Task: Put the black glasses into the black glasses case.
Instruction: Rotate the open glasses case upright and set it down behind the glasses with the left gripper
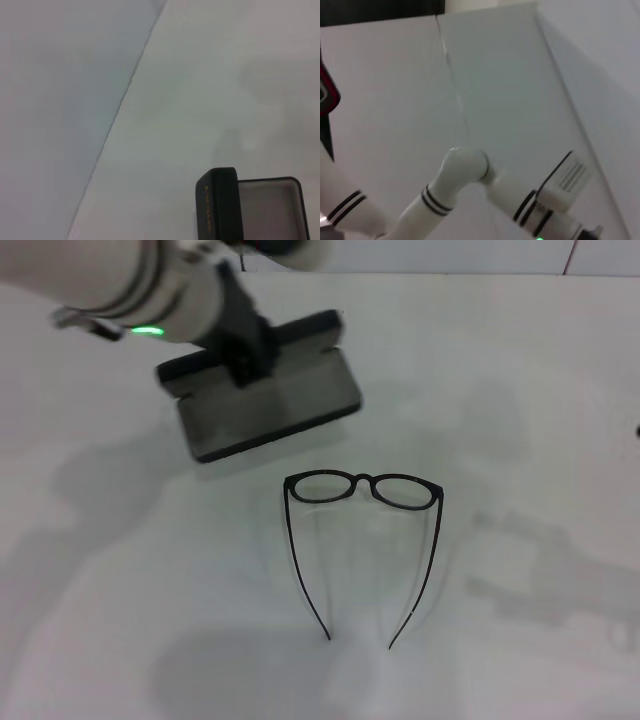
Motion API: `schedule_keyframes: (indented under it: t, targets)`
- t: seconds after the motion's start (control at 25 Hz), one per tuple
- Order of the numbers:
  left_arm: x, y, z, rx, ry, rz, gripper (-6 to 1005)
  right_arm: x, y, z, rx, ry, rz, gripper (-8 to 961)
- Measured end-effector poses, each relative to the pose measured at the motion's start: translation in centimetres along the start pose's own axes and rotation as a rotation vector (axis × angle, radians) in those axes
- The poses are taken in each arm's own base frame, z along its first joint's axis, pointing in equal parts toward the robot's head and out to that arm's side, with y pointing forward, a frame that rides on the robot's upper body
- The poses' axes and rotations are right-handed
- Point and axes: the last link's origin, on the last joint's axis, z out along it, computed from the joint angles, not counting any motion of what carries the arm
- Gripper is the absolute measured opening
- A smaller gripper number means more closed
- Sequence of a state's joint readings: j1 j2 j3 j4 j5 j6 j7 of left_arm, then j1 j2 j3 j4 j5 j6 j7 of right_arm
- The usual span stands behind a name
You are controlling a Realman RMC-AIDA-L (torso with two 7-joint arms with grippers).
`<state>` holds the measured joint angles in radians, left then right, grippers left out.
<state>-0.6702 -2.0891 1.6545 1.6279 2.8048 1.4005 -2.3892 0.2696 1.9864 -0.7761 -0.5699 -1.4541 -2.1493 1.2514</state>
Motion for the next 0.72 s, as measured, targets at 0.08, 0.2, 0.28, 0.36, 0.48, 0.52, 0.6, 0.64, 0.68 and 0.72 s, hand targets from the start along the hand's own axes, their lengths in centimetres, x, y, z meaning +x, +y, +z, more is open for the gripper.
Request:
schedule_keyframes:
  t: [0.08,0.2,0.28,0.36,0.48,0.52,0.6,0.64,0.68,0.72]
  targets:
    - [1.3,0.6,0.8,-0.001,0.016,0.083,200,0.2,0.1,0.0,-0.004,0.007,0.005,778]
    - [2.9,1.5,2.0,-0.004,0.030,0.188,199,0.7,0.4,0.2,-0.026,0.028,0.024,776]
    - [3.7,2.1,2.6,-0.008,0.035,0.252,199,0.9,0.6,0.3,-0.033,0.033,0.028,774]
    - [4.4,2.7,3.2,-0.011,0.038,0.314,199,1.2,0.8,0.3,-0.038,0.038,0.038,773]
    - [5.2,3.4,3.8,-0.014,0.042,0.384,199,1.3,0.9,0.2,-0.035,0.038,0.039,770]
    - [5.4,3.5,4.0,-0.015,0.044,0.399,199,1.3,1.0,0.2,-0.035,0.038,0.039,770]
    - [5.8,3.9,4.4,-0.020,0.044,0.427,199,1.3,1.0,0.2,-0.034,0.037,0.037,768]
    - [5.9,4.1,4.6,-0.024,0.041,0.436,199,1.3,0.9,0.2,-0.032,0.036,0.035,767]
    - [6.0,4.2,4.9,-0.029,0.035,0.443,199,1.3,0.9,0.2,-0.031,0.035,0.033,766]
    - [6.0,4.3,5.1,-0.034,0.028,0.445,199,1.3,0.9,0.2,-0.030,0.035,0.030,766]
